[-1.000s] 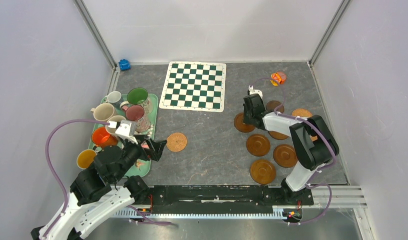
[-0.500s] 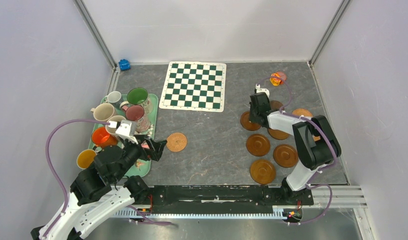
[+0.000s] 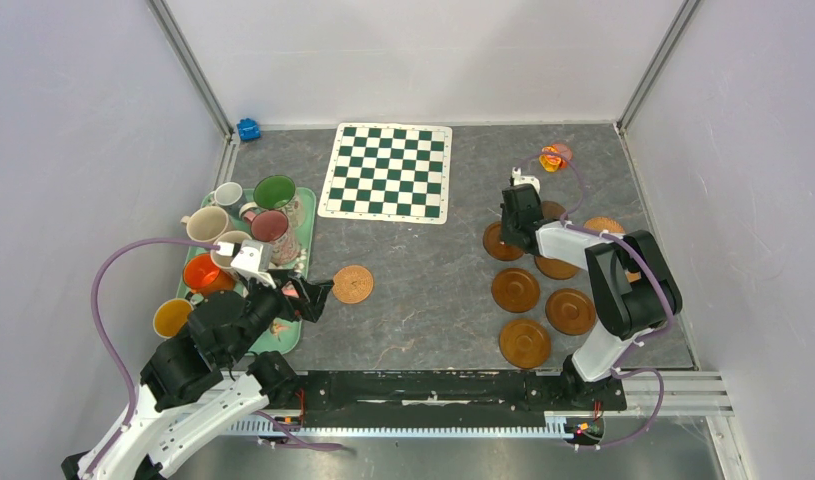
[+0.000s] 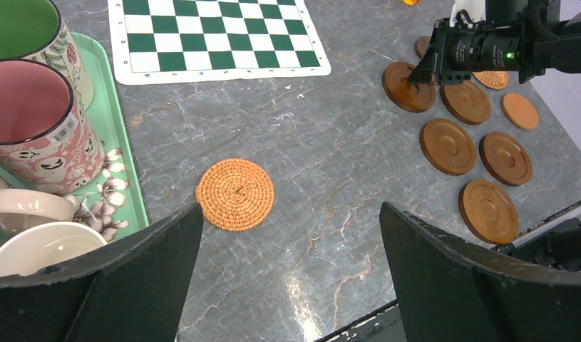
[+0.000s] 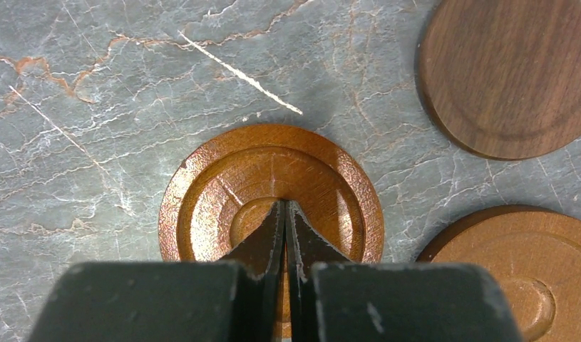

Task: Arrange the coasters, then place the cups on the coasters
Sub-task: Move the coaster to the center of the board.

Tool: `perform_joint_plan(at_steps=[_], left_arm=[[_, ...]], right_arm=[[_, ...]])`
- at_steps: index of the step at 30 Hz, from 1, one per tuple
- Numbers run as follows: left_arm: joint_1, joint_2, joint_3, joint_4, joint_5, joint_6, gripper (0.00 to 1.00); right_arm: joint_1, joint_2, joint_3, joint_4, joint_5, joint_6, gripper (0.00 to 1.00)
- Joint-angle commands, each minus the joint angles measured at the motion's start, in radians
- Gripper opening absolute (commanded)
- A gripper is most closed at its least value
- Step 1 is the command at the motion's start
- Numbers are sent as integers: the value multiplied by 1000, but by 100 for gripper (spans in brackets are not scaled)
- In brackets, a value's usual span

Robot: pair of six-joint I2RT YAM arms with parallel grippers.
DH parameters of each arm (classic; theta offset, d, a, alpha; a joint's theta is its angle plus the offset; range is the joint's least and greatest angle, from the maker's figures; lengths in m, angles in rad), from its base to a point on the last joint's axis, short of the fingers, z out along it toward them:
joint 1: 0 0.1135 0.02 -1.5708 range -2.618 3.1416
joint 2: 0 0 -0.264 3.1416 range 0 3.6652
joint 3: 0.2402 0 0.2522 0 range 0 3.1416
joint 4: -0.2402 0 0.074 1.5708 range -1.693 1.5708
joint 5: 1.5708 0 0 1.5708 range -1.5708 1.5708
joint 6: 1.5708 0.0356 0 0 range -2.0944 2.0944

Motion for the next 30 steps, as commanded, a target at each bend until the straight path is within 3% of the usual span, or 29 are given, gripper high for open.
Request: perform_joint_plan(at_steps=[1,20,30], left_arm=[[-2,10,-3,30,-5,9,100],[-2,1,-4,30,-1,7,100],[-2,3,-4,29,1,7,100]], right_arm=[[-13,-8,9,-27,22,-36,0],[-18,-30,30,-32,-22,-73,0],[-19,-69,97,-49,-118,-87,0]])
